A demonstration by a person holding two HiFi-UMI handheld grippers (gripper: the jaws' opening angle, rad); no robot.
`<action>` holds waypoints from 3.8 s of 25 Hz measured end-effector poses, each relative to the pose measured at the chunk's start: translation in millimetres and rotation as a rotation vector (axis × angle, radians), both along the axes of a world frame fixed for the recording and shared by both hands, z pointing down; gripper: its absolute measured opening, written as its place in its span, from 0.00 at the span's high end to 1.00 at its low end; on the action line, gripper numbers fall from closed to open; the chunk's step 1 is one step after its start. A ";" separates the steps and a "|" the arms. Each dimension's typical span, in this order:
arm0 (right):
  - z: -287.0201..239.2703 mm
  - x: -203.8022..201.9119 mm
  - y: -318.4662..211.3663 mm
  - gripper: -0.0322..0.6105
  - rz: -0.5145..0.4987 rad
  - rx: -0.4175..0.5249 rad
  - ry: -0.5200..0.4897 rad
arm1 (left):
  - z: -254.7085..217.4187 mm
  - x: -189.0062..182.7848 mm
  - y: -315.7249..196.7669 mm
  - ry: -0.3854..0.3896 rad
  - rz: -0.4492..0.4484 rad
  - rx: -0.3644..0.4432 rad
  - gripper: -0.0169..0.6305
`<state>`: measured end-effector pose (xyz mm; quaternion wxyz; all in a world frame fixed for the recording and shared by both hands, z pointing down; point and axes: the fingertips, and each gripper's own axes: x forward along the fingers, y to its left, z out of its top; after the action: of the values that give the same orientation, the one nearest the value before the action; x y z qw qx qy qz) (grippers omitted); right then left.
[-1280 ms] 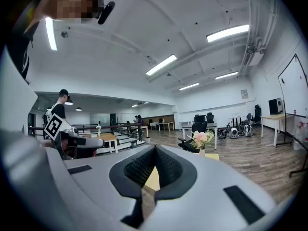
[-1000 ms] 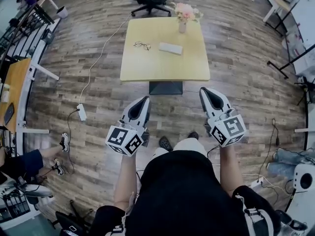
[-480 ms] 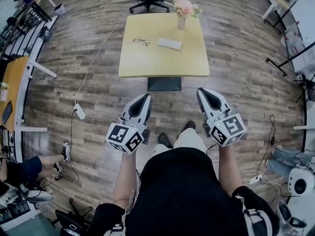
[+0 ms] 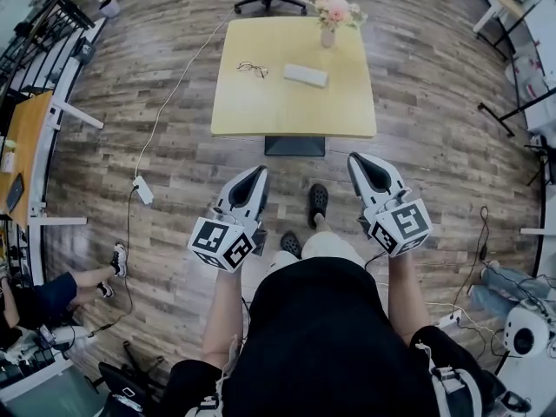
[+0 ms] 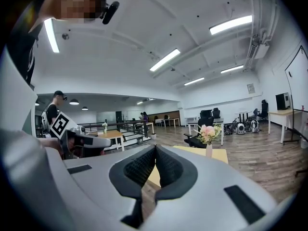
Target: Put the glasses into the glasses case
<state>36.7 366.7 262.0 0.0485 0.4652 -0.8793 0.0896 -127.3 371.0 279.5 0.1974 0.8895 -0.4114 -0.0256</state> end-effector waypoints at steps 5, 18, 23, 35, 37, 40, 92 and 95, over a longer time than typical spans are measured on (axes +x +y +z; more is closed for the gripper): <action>0.5 -2.3 -39.0 0.92 -0.030 0.013 0.013 | -1.5 3.1 -36.5 -0.008 -0.023 0.002 0.94; -0.6 23.3 -156.0 0.92 -0.050 0.016 0.033 | -6.5 34.7 -147.0 -0.027 -0.029 -0.011 0.94; 2.7 40.1 -198.1 0.92 -0.078 0.008 0.042 | -5.5 55.9 -185.0 -0.038 -0.048 -0.025 0.94; 25.3 75.8 -270.2 0.92 -0.155 0.004 0.065 | 15.0 105.6 -255.2 -0.043 -0.116 -0.072 0.94; 27.3 77.9 -275.0 0.92 -0.161 -0.004 0.070 | 18.6 108.1 -259.8 -0.054 -0.124 -0.087 0.94; 33.1 81.9 -281.0 0.92 -0.171 -0.017 0.077 | 25.2 112.8 -264.6 -0.072 -0.130 -0.109 0.94; 132.8 23.0 -401.0 0.80 0.177 -0.249 0.381 | 177.9 75.4 -421.7 -0.192 0.317 -0.328 0.94; 150.1 26.6 -399.7 0.78 0.162 -0.273 0.422 | 189.7 81.7 -421.8 -0.168 0.322 -0.352 0.94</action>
<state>63.3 -33.0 412.1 0.2857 0.5317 -0.7894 0.1118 -45.6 -50.7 469.2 0.3159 0.8944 -0.2775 0.1522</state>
